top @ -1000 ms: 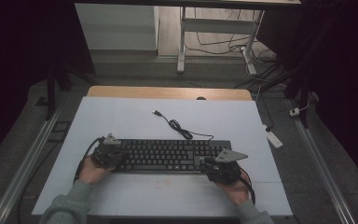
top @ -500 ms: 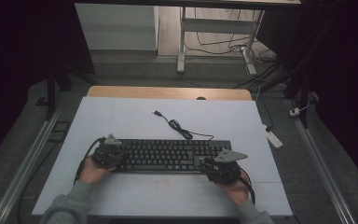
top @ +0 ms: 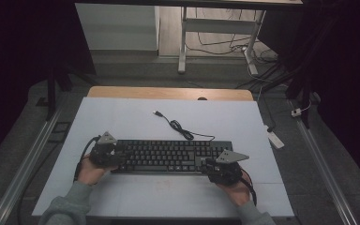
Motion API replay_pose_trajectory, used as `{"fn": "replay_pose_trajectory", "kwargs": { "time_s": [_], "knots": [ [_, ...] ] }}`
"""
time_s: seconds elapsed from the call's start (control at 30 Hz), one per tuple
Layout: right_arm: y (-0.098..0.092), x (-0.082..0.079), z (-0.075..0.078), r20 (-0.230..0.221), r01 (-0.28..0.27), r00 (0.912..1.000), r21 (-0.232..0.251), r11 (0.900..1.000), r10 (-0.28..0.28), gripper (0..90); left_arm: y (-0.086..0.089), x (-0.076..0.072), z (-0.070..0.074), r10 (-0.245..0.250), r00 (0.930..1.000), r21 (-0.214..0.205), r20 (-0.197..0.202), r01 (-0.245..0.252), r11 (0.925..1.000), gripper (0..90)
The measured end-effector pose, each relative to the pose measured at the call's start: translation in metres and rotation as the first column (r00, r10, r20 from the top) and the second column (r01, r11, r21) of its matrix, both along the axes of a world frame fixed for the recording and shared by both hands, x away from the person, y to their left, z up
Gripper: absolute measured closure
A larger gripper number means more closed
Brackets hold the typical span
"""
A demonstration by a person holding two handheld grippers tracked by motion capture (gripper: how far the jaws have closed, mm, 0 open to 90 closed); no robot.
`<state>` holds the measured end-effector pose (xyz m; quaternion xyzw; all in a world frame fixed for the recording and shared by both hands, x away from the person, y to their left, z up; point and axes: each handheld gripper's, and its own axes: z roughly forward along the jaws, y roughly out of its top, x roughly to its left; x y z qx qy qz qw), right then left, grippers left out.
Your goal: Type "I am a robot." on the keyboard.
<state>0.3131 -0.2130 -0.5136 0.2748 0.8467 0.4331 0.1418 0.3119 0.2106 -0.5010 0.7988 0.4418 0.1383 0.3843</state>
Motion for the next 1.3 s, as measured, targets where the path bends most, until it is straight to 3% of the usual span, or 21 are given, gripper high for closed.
{"fn": "replay_pose_trajectory", "kwargs": {
  "time_s": [0.2,0.47,0.97,1.3],
  "knots": [
    [0.000,0.000,0.000,0.000,0.001,1.0000,0.000,1.0000,-0.001,54.8,0.001,-0.003,0.006,0.008,0.9998,-0.021,0.017,-0.007,0.9998,41.1],
    [-0.001,-0.001,0.001,0.005,0.000,1.0000,0.011,0.9999,0.000,54.6,0.002,-0.002,0.006,0.001,1.0000,-0.032,-0.005,-0.001,0.9995,34.3],
    [0.002,-0.002,0.004,0.025,0.006,0.9997,0.017,0.9998,-0.006,51.1,0.001,-0.001,0.005,-0.002,1.0000,-0.025,-0.007,0.002,0.9997,31.0],
    [0.017,-0.003,0.012,0.046,-0.035,0.9984,0.033,0.9988,0.033,45.9,0.001,-0.002,0.004,0.009,0.9999,-0.017,-0.012,-0.010,0.9998,30.5]
  ]
}}
